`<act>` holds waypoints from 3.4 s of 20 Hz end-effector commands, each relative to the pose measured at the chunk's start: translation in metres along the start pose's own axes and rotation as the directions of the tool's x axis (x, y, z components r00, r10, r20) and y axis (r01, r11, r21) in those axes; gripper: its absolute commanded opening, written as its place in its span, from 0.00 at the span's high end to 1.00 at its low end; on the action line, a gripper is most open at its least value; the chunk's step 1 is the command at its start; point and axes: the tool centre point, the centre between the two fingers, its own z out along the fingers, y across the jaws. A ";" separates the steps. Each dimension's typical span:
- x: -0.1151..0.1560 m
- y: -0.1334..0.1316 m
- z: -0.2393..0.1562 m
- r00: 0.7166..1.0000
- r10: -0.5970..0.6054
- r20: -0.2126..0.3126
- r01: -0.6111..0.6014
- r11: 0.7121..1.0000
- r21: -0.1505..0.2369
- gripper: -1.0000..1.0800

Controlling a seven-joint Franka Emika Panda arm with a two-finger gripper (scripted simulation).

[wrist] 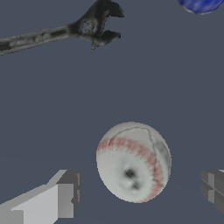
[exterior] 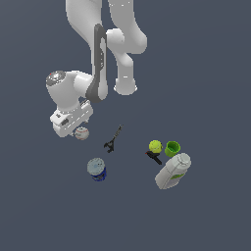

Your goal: Pick up a designated object from a clutter of objects.

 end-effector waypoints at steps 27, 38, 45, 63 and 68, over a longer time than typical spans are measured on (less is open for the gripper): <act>0.002 0.000 0.030 1.000 -0.002 0.000 0.002 1.000 -0.002 1.00; 0.022 0.001 -0.029 1.000 -0.001 0.001 0.001 1.000 -0.002 1.00; 0.044 0.002 -0.095 1.000 0.000 0.003 0.000 1.000 -0.002 1.00; 0.103 0.009 -0.263 1.000 -0.001 0.002 0.001 1.000 -0.001 1.00; 0.114 0.011 -0.291 1.000 -0.002 0.001 0.002 1.000 0.000 1.00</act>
